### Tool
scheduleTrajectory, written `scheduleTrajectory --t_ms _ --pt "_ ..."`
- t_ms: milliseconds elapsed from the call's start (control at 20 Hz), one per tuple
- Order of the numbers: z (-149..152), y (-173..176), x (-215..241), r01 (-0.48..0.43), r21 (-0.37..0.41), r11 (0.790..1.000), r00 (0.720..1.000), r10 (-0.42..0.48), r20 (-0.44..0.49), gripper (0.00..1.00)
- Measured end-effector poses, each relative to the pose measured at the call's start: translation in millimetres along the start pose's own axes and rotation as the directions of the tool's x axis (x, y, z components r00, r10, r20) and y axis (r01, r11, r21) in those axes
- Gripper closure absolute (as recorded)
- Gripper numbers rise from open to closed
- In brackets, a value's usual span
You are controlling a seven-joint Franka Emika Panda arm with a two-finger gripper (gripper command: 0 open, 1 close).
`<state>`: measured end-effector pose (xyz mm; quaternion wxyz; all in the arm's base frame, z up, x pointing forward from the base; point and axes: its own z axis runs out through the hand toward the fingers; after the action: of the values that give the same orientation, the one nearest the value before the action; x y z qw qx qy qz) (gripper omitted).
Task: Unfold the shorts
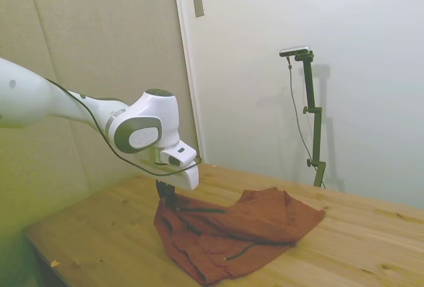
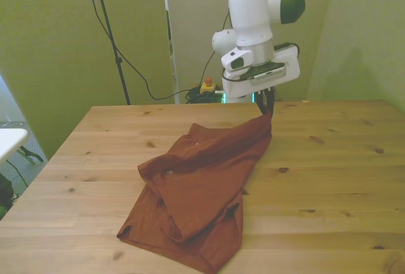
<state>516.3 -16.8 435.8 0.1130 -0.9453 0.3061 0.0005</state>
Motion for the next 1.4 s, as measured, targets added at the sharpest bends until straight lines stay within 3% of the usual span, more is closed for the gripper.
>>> scheduleTrajectory --t_ms 600,750,900,1050,1150,1300,1400 --pt "1.9 -28.5 1.6 0.009 -0.005 1.000 1.000 -0.009 -0.007 0.00" --pt "-5.1 -34.0 9.0 -0.061 0.020 0.998 0.997 0.061 -0.044 0.00" --pt "-12.1 -42.8 19.3 -0.183 0.066 0.981 0.974 0.190 -0.122 0.00" --pt "-28.3 -39.3 37.1 -0.311 0.087 0.946 0.930 0.322 -0.176 0.00" --pt "-37.4 -21.0 61.3 -0.401 0.115 0.909 0.889 0.416 -0.193 0.00" --pt "-35.1 21.7 104.5 -0.534 0.140 0.834 0.808 0.552 -0.207 0.00" --pt "-29.7 51.5 127.6 -0.619 0.147 0.771 0.742 0.636 -0.209 0.00"
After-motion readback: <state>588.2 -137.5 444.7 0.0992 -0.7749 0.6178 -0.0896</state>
